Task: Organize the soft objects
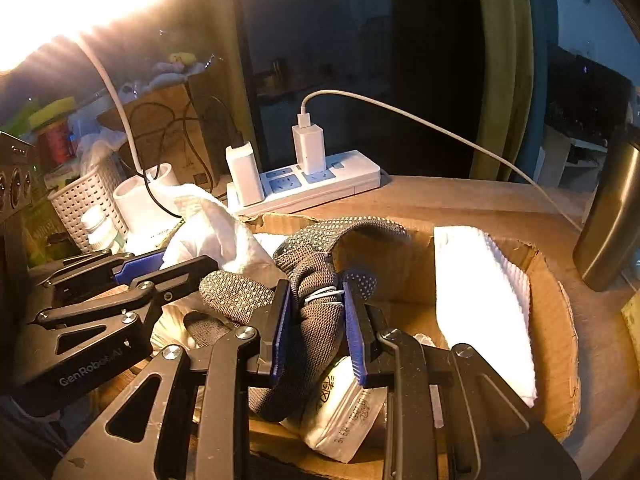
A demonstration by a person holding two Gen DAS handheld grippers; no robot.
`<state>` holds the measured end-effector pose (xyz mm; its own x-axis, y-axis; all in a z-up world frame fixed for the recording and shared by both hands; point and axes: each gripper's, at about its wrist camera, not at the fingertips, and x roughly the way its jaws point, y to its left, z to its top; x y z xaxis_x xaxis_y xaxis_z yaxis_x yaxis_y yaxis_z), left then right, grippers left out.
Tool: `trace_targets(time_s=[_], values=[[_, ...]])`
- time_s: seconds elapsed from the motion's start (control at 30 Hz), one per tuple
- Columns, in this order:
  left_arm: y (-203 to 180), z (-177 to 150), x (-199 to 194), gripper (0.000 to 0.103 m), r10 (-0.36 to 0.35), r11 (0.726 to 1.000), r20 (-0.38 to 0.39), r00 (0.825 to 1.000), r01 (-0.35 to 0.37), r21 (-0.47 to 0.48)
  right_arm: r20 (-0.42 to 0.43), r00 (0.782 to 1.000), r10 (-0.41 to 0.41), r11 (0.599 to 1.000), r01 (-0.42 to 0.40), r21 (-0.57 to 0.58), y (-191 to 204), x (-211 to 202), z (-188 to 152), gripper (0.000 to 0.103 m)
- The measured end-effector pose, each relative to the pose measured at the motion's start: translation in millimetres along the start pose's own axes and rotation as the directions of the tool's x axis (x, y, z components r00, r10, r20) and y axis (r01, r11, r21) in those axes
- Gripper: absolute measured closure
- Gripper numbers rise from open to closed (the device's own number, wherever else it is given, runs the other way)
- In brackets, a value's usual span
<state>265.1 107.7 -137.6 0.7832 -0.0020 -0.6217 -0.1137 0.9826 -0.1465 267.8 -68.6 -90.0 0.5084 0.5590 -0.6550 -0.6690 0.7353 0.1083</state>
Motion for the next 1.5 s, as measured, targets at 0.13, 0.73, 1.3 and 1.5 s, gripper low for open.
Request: trace_targets(time_s=[0.13,0.73,1.3,1.5], values=[[-1.3,1.0,0.0,0.076,0.002,1.000,-0.009,1.000,-0.002,0.005,-0.008,1.000,0.001,1.000,-0.001,-0.001,0.0,-0.1,-1.1,0.076],[-9.6,7.2,-42.9,0.048,0.028,1.000,0.087,0.996,-0.029,0.011,0.051,0.997,-0.050,0.999,0.050,0.011,-1.2,-38.2,5.3,0.053],[-38.7,4.2,-107.9,0.045,0.005,0.999,0.182,0.983,-0.015,0.051,0.148,0.984,-0.096,0.995,0.097,0.005,4.9,-112.3,0.0,0.053],[-48.1,2.1,-129.1,0.033,-0.006,0.999,0.220,0.975,-0.006,0.054,0.177,0.977,-0.115,0.993,0.116,0.006,7.0,-138.8,-5.8,0.052]])
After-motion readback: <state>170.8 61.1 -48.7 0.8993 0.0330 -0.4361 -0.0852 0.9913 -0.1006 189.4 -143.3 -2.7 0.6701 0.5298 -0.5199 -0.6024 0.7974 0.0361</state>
